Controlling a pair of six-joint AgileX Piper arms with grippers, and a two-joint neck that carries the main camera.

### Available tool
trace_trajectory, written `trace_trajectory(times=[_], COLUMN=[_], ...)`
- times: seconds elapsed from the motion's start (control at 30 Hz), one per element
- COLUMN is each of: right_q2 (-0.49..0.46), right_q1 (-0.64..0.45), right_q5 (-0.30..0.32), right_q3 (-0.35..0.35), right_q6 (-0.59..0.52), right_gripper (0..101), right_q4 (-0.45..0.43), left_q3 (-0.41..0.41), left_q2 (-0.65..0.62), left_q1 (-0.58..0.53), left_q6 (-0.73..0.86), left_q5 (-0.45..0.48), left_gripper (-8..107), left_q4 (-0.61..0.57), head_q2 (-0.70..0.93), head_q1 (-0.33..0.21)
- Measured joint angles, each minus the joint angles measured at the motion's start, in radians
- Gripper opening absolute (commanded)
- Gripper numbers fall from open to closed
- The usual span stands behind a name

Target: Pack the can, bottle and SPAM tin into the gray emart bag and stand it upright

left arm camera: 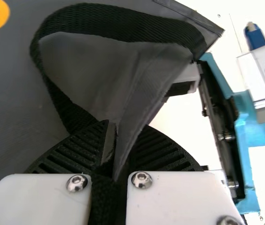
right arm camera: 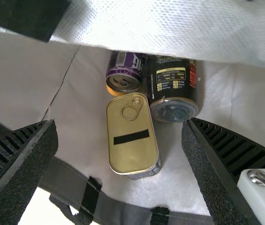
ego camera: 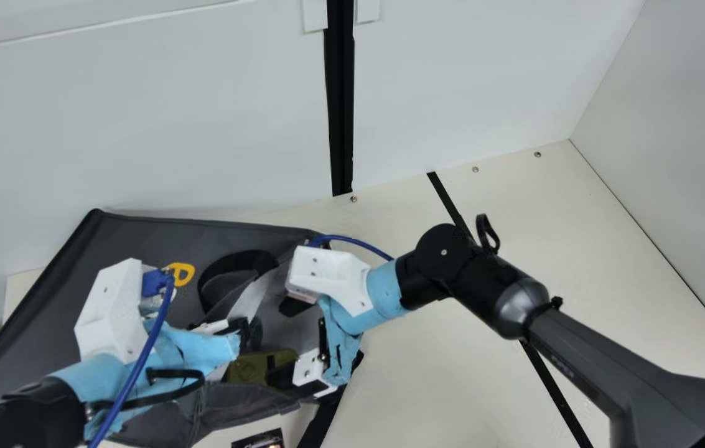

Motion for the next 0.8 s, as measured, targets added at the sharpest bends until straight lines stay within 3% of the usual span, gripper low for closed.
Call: trace_trajectory(times=[0.8], right_q2=[-0.119], right_q1=[-0.241], right_q5=[0.149], right_q3=[0.053], right_q6=[-0.08], right_gripper=[95], right_q4=[-0.022], left_q3=[0.0], left_q2=[0.0], left_q1=[0.0], left_q6=[0.0], left_q5=[0.0], left_gripper=[-8], left_q4=[0.0], head_q2=[-0.002], head_q1=[0.0])
